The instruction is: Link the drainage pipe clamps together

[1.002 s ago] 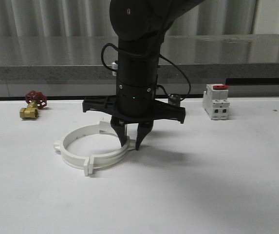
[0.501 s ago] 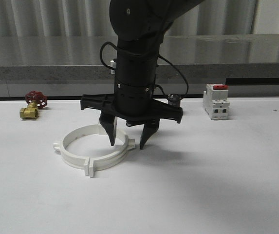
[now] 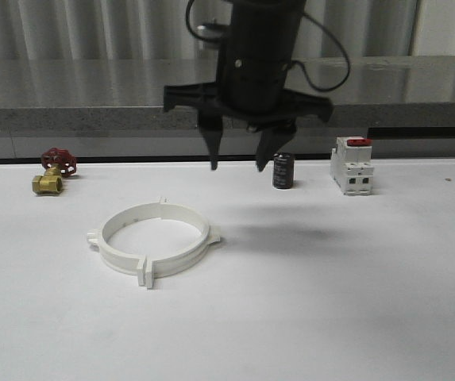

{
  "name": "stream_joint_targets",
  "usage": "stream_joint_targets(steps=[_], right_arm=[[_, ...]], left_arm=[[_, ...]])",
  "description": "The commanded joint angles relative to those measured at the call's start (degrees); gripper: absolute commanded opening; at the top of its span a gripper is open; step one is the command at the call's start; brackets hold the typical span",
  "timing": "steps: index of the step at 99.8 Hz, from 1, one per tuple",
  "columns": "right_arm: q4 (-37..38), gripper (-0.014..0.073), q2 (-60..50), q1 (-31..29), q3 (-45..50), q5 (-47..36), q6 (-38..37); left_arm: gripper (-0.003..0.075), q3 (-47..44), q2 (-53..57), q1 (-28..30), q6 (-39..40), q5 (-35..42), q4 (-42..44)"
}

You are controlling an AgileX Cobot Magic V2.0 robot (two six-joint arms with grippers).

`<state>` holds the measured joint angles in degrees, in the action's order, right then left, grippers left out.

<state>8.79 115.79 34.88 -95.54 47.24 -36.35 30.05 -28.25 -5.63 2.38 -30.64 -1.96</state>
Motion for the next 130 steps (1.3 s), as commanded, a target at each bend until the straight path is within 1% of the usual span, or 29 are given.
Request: stream_joint_targets(steps=[1,34,48,60,68,82,109,119,130], right_arm=[[2.12,0.0426,-6.67,-2.16,-1.51,0.00,3.76],[2.23,0.0426,-18.35,-11.21,-1.21,4.09,16.38],[2.23,0.0426,-24.53,-16.41,2.22,4.57,19.78],[2.23,0.0424,-30.37,-21.05,8.56,4.44,21.16],[2.23,0.0424,-35.88,-24.29,14.93,3.22,21.48],[2.23,0.0424,-44.80,-27.52,24.63,0.80,21.52],[1.04,0.0424,-63.10,-28.20,41.64,0.91,21.41],[0.53,0.0424,-70.17,-28.20,46.45,1.38,21.41],[0.53,0.0424,-78.13,-28.20,50.73,3.96,21.41]], left_arm=[[-0.0021,1.53,-0.13,-0.01,-0.01,4.71,-0.55],[-0.0021,1.53,-0.13,-0.01,-0.01,4.71,-0.55],[-0.0021,1.53,-0.13,-0.01,-0.01,4.71,-0.55],[-0.0021,1.53,-0.13,-0.01,-0.01,4.71,-0.55],[-0.0021,1.53,-0.13,-0.01,-0.01,4.71,-0.55],[-0.0021,1.53,-0.13,-0.01,-0.01,4.71,-0.55],[-0.0021,1.53,-0.13,-0.01,-0.01,4.71,-0.55],[-0.0021,1.53,-0.13,-0.01,-0.01,4.71,-0.55],[-0.0021,1.53,-0.13,-0.01,-0.01,4.71,-0.55]])
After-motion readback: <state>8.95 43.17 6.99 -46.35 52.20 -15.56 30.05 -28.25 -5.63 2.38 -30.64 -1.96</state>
